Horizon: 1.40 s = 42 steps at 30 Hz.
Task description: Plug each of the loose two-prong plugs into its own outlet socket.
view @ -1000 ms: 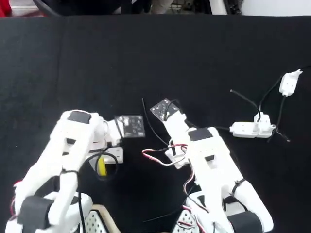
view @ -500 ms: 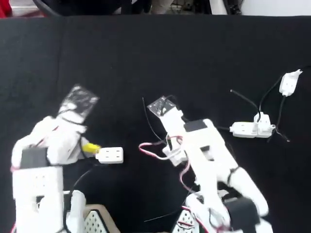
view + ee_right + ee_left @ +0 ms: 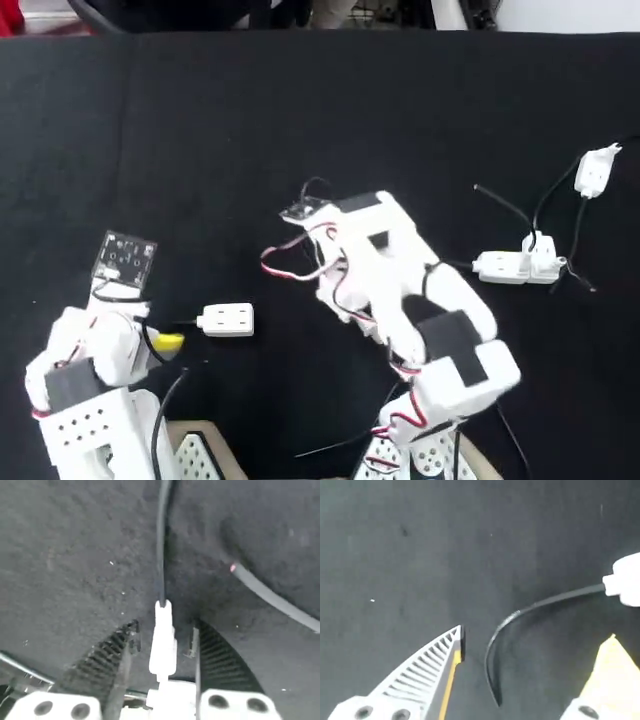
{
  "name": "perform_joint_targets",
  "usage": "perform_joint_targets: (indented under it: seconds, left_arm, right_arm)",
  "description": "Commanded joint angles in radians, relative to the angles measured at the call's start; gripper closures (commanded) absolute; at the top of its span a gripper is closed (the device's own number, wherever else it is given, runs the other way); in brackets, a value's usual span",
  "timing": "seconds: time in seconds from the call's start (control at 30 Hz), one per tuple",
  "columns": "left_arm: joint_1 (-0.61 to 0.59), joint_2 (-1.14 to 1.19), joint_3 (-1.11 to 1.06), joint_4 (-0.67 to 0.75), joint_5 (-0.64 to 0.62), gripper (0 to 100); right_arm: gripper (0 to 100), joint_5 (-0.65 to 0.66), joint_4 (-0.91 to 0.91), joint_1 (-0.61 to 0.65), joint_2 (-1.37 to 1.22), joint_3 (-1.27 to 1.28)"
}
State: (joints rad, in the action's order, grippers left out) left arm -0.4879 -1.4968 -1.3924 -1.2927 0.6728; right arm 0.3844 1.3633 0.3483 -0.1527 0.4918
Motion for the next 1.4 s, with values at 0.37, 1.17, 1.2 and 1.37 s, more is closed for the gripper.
perform_joint_targets:
  seconds: [0.37,1.17,1.2,1.37]
  left_arm:
    - [-0.007,-0.164,-0.097,-0.054,0.021,60]
    - [0.019,-0.198,-0.113,-0.074,0.025,60]
    - [0.019,-0.198,-0.113,-0.074,0.025,60]
    - [0.019,-0.198,-0.113,-0.071,0.021,60]
  right_arm:
    - [83.9,0.146,0.218,-0.002,-0.297,-0.268]
    - [98.6,0.167,0.227,-0.003,-0.295,-0.291]
    - [98.6,0.155,0.227,-0.003,-0.295,-0.295]
    - [98.6,0.084,0.215,-0.003,-0.239,-0.325]
